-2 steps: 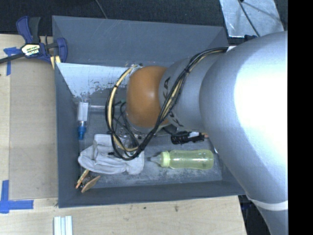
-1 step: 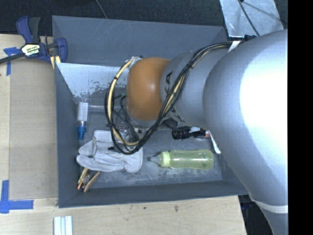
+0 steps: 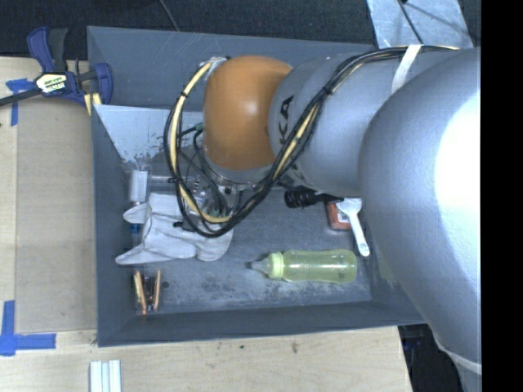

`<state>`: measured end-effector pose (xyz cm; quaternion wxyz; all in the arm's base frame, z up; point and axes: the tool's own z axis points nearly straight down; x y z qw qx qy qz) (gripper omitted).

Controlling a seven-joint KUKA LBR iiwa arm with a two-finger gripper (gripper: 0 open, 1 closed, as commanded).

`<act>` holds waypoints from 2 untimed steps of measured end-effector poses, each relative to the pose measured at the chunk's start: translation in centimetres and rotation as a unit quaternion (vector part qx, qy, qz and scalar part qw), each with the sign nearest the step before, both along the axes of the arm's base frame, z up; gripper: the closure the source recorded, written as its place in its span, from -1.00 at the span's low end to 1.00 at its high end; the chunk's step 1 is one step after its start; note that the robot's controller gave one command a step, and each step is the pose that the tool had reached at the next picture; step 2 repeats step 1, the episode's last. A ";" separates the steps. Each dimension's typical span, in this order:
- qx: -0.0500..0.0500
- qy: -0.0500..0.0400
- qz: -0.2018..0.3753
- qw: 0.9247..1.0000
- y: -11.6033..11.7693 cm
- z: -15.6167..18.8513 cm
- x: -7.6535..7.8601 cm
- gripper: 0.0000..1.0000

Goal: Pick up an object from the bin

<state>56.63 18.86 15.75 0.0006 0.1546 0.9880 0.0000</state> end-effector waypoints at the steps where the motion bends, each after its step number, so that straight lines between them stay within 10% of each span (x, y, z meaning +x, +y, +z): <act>1: 0.000 0.000 0.000 1.000 0.0 0.0 0.0 1.00; 2: 0.000 0.000 0.000 1.000 0.0 0.0 0.0 1.00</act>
Offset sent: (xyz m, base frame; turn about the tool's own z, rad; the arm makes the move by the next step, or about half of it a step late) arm -0.0018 0.0098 0.0613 0.0210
